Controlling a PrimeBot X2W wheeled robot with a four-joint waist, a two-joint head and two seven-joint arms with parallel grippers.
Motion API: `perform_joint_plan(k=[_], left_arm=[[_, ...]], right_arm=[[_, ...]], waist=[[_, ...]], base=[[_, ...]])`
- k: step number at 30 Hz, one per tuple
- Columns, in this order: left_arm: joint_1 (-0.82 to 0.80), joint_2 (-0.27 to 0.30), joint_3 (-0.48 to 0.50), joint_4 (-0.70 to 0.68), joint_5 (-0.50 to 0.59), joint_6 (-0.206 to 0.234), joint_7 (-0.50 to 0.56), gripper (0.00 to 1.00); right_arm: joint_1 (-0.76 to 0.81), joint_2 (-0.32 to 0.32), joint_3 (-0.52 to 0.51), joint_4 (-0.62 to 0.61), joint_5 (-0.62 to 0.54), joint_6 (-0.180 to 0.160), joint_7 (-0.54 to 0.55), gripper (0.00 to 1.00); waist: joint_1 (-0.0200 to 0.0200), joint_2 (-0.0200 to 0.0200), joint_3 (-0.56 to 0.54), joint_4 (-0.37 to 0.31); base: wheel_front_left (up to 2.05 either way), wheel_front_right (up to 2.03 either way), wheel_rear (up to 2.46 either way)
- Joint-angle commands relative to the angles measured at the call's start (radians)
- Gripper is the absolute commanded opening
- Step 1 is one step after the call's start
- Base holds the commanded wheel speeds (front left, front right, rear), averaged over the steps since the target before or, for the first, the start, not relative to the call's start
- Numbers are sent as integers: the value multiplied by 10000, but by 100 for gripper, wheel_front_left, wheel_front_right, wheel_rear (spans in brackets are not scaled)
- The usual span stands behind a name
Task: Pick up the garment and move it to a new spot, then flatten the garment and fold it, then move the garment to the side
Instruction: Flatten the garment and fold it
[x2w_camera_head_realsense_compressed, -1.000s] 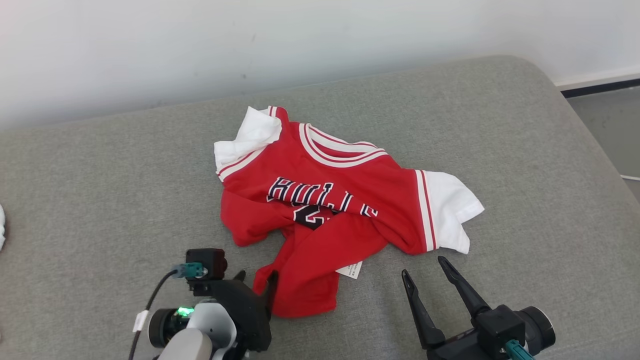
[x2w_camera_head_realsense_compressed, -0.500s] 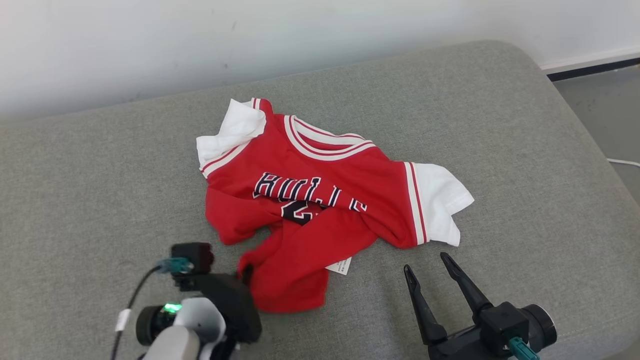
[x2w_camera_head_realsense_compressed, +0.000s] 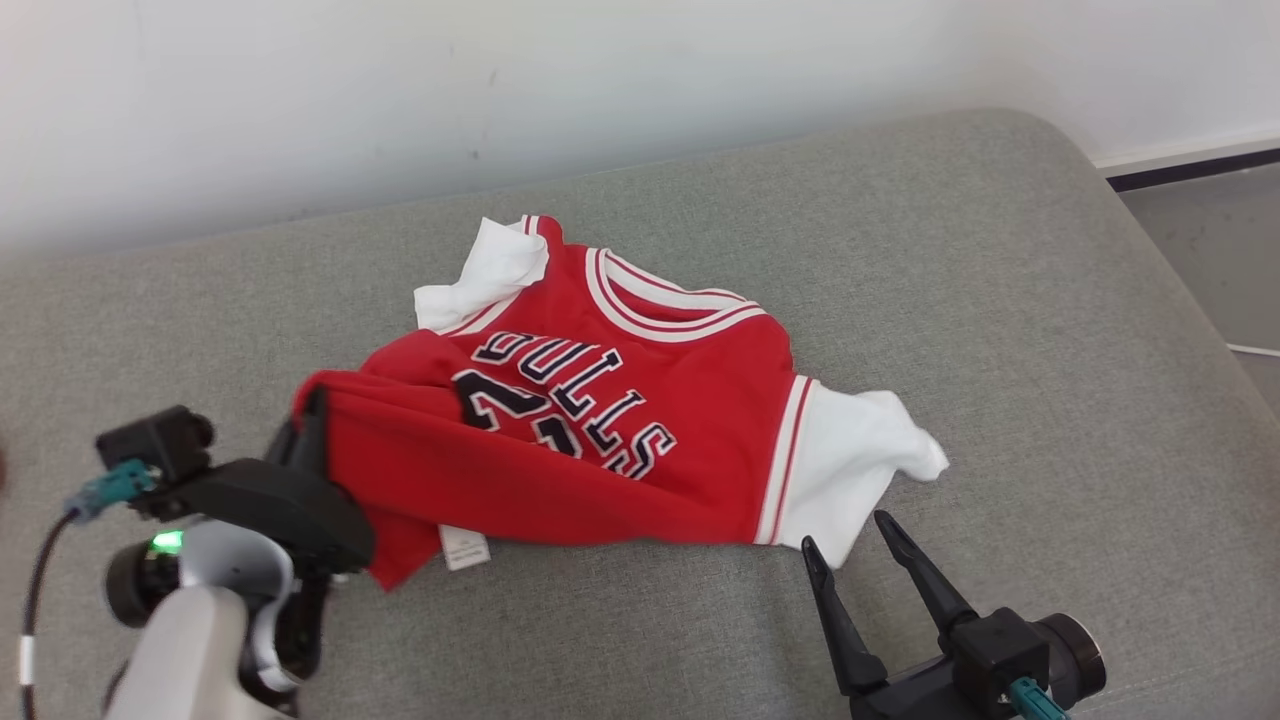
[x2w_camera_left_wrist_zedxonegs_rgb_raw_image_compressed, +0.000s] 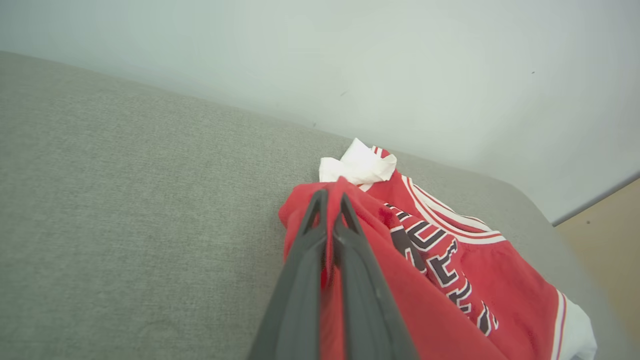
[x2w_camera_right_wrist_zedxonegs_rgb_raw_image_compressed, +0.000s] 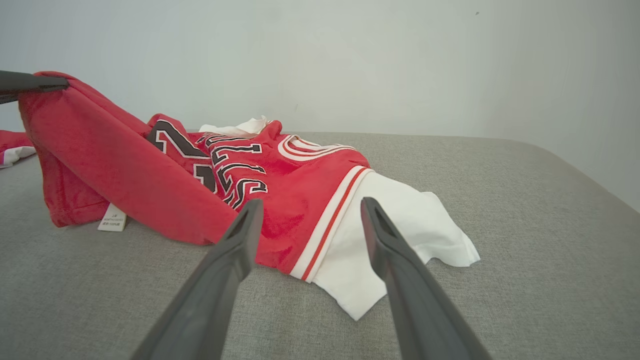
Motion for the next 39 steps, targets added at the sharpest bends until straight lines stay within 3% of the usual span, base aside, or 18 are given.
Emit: perform_joint_plan(k=[1,8,9,10,11,18,24,31,39], left_arm=[[-199,203,69,104,149,81,40,0],[-587,871,284,680,439,393,128,0],[-701,978,155,1007,612,319,-46,7],[-752,990,96,1208,695,289,-141,97],[-782,1042,35,1445,799,282,-222,100],[-433,799,116,2224,653,166,-1088,100],[579,559,369,1688,319,219,-1722,100],[1928,276,-90,594,273,245,-1223,100],[1790,175,-687,1054,431,52,-686,100]], right_arm=[[39,-2,41,5,-4,-22,-61,100],[-4,-138,188,-25,98,-22,-21,100],[2,-167,214,-37,118,-22,2,100],[3,-178,223,-45,126,-22,12,100],[1,-180,237,-48,123,-22,22,100],[48,-185,225,-69,120,-22,93,100],[208,-169,147,-106,107,-22,137,100],[184,-125,156,-125,115,-22,142,100],[11,-89,328,-85,180,-22,126,100]], waist=[[0,0,-31,-3],[0,0,-52,-147],[0,0,-32,-175],[0,0,-23,-182],[0,0,-21,-188],[0,0,-165,-75],[0,0,-324,254],[0,0,-334,518],[0,0,-188,355]], base=[[0,0,0],[0,0,0],[0,0,0],[0,0,0],[0,0,0],[0,0,0],[0,0,0],[0,0,0],[0,0,0]])
